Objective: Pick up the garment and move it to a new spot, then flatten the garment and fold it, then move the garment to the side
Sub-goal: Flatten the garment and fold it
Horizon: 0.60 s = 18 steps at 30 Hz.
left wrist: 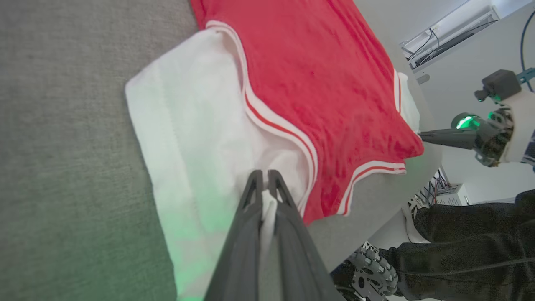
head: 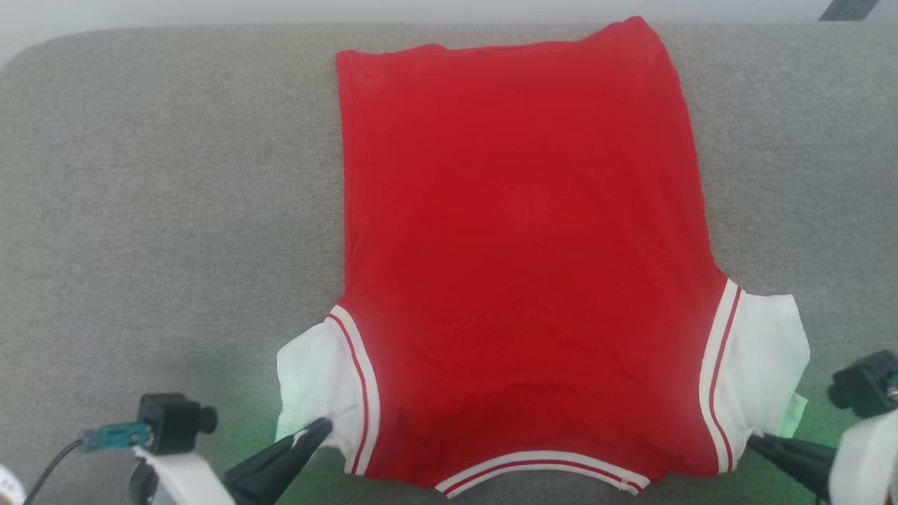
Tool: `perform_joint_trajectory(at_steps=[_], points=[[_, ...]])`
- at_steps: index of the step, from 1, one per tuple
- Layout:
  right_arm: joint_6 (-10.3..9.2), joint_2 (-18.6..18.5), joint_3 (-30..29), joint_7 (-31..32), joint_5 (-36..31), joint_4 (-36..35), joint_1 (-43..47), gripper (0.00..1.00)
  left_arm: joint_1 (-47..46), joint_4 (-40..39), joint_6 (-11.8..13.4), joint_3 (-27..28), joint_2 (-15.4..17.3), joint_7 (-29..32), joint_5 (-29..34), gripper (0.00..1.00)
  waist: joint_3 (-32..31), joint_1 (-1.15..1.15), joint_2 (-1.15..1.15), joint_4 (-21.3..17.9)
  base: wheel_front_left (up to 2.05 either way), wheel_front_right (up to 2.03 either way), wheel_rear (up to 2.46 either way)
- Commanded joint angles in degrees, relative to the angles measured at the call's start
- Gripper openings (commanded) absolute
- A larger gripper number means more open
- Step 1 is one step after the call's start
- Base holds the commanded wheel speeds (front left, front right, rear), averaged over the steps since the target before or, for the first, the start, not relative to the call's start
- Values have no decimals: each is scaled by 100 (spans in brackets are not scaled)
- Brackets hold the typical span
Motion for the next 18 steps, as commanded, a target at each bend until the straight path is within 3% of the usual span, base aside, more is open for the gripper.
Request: perform_joint_trajectory(at_steps=[1,7,13,14,15,16,18], points=[[0,88,-21,97,-114,33,7,0,-102,96,-12,-46,-59,-23,46,0,20,0,0,-4,0,0,0],[-7,528,15,678,-895,328,-168,0,-382,803,-12,-401,-411,15,150,0,169,0,0,-10,0,0,0],[-14,946,40,784,-1421,517,-342,0,-621,1230,2,-683,-636,14,225,0,300,0,0,-48,0,0,0],[-21,973,19,776,-1469,499,-357,18,-648,1258,3,-699,-663,17,206,0,313,0,0,-66,0,0,0],[-21,978,-27,770,-1513,477,-362,48,-663,1273,3,-709,-689,13,187,0,320,0,0,-83,0,0,0],[-26,966,-85,787,-1531,430,-346,100,-669,1281,4,-711,-706,10,172,0,326,0,0,-98,0,0,0],[-29,876,-281,809,-1536,244,-313,100,-673,1265,6,-704,-710,11,154,0,332,0,0,-129,0,0,0]])
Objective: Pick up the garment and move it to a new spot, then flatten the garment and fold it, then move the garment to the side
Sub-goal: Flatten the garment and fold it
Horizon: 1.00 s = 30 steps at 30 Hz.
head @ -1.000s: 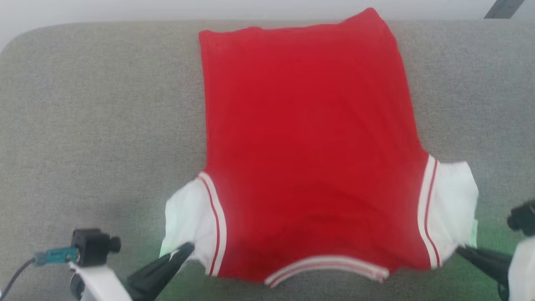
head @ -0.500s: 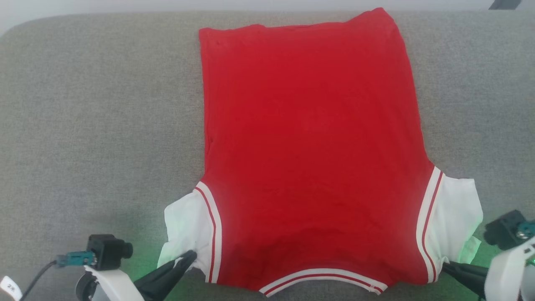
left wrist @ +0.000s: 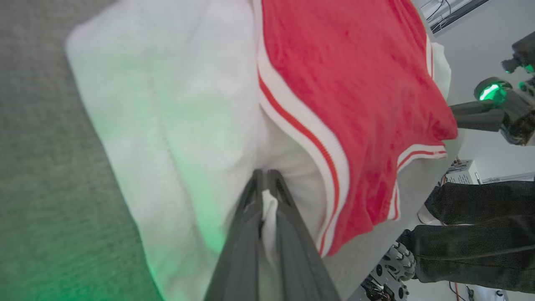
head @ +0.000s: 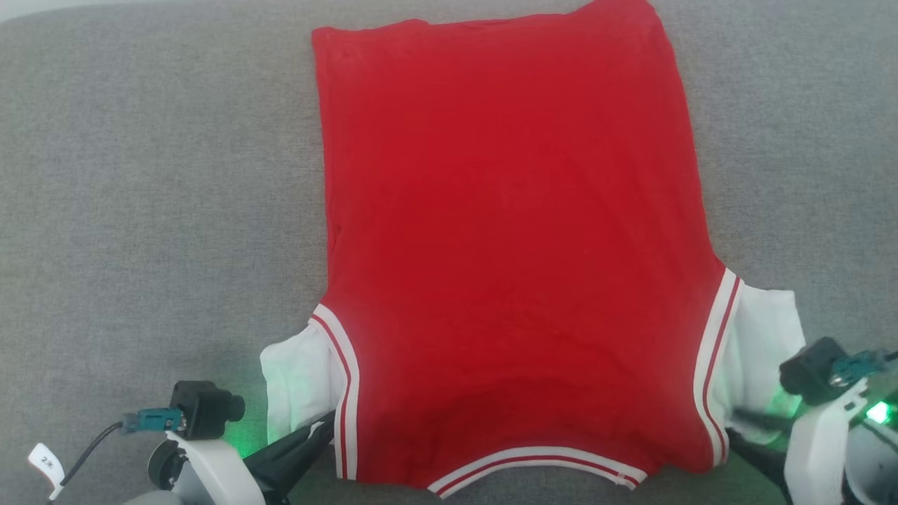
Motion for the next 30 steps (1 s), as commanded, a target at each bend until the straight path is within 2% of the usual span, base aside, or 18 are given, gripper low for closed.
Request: perform_joint_trajectory(at_steps=[1,5,9,12,14,18,23,25,30], points=[[-68,-27,-162,53,7,-6,18,100,-10,50,30,-16,-84,28,-46,0,0,0,0,-9,0,0,0],[-39,-303,-828,437,376,-827,275,100,56,-88,30,149,-59,19,41,0,6,0,0,25,0,0,0],[-37,-588,-1766,1063,831,-1522,96,100,105,-249,24,314,-57,15,189,0,69,0,0,151,0,0,0],[-37,-662,-2270,1441,892,-1529,-531,100,-15,-352,24,269,-117,15,321,0,171,0,0,315,0,0,0],[-37,-608,-2360,1512,828,-1380,-830,100,-65,-373,24,237,-145,15,323,0,212,0,0,377,0,0,0],[-37,-243,-2155,1899,588,-540,-2227,100,-346,-410,24,17,-327,15,420,0,428,0,0,669,0,0,0],[-37,191,-1602,2389,-206,845,-3990,100,-748,-390,24,-183,-537,14,396,0,810,0,0,1025,0,0,0],[-37,280,-1369,2505,-567,1340,-4530,100,-882,-372,24,-251,-624,15,393,0,973,0,0,1173,0,0,0],[-37,668,-1200,2700,-1167,2567,-5597,100,-1087,-314,34,-320,-798,22,346,0,1340,0,0,1416,0,0,0]])
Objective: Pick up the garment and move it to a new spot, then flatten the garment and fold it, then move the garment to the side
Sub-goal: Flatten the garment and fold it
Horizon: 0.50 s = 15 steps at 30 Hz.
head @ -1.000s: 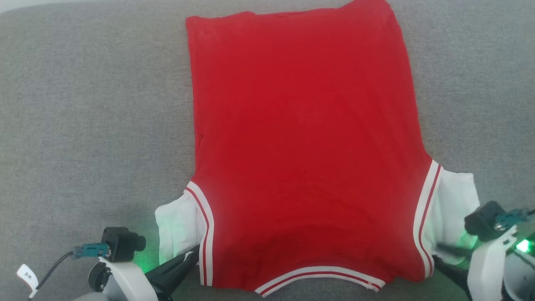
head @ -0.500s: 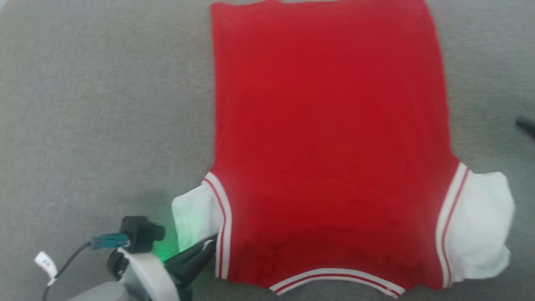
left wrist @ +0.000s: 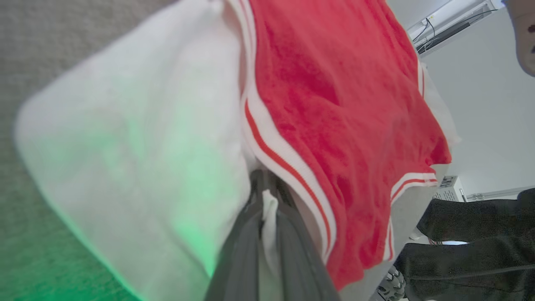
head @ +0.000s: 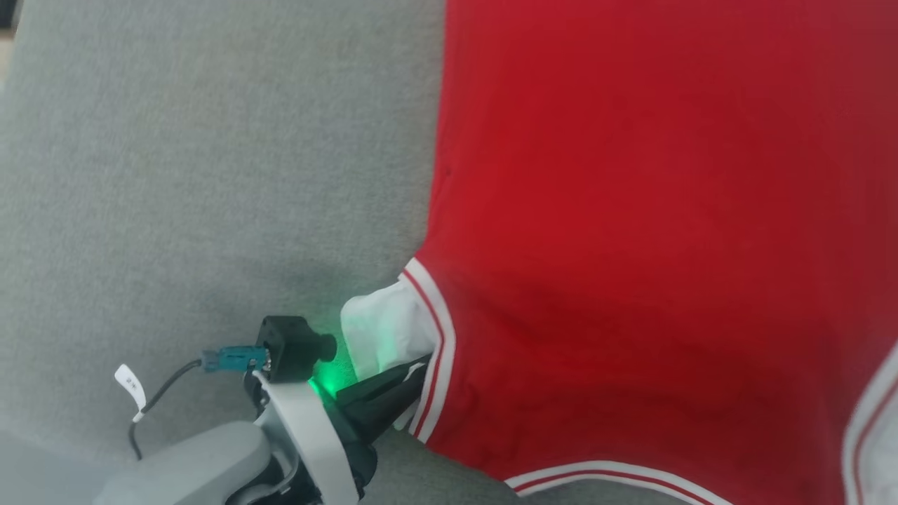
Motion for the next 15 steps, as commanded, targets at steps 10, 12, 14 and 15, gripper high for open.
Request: perform_joint_trajectory(at_steps=[10,12,14,15], points=[[1,694,-1,288,-764,1784,-988,100,-228,238,65,-55,-288,53,-39,0,478,0,0,370,0,0,0],[2,798,79,288,-795,1893,-1048,99,-266,238,66,-41,-285,53,-45,0,474,0,0,349,0,0,0],[2,826,131,223,-783,1971,-1117,0,-287,230,66,-5,-270,53,-46,0,452,0,0,304,0,0,0],[1,799,139,164,-793,1997,-1151,0,-281,222,66,12,-268,53,-32,0,426,0,0,280,0,0,0]])
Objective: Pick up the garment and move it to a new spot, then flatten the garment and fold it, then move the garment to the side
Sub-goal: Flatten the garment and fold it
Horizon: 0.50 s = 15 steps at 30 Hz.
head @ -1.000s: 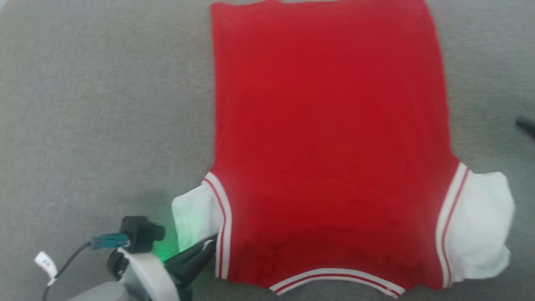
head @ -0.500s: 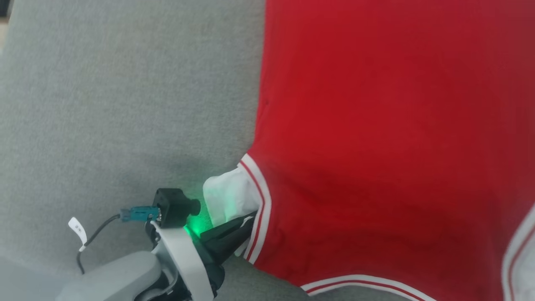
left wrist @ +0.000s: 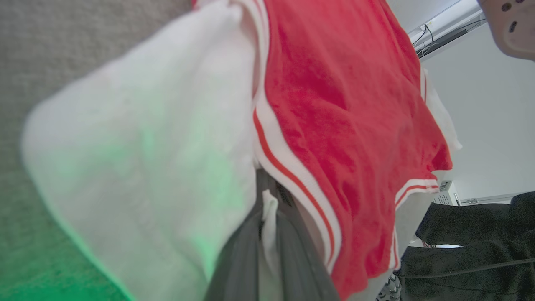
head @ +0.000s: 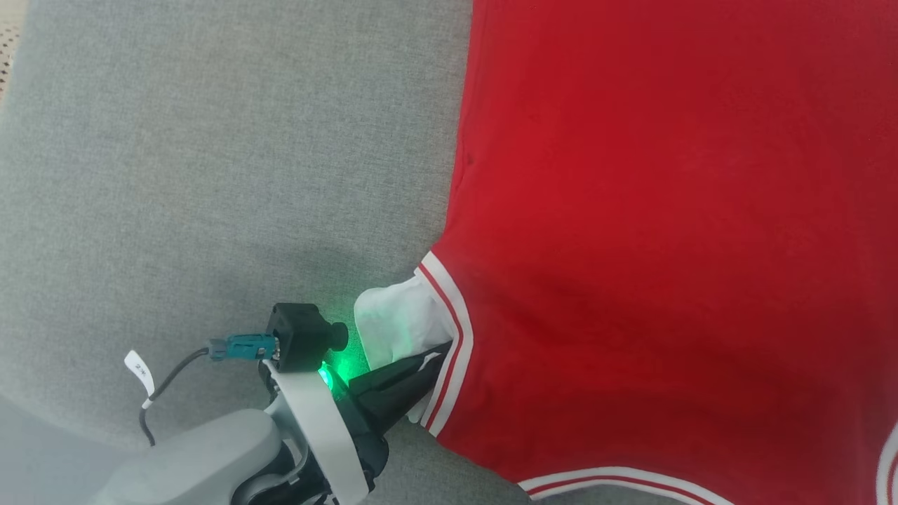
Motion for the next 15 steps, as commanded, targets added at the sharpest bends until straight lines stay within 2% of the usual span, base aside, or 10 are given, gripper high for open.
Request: perform_joint_trajectory(at_steps=[1,6,11,12,15], points=[[2,50,77,-85,0,145,92,0,-35,317,99,41,-107,82,-35,0,-64,0,-1,-58,0,0,0],[-1,-169,201,-501,364,46,347,0,252,306,97,381,-12,53,39,0,-549,0,-1,-249,0,0,0],[-1,-698,677,-478,1029,-659,1154,0,748,276,62,746,134,51,159,0,-1138,0,-1,-501,0,0,0],[-1,-698,677,-478,1029,-659,1154,0,748,276,62,746,134,51,159,0,-1138,0,-1,-501,0,0,0],[-1,-1070,848,-388,1549,-1271,1918,0,1002,256,61,877,192,49,198,0,-1471,0,-1,-650,0,0,0]])
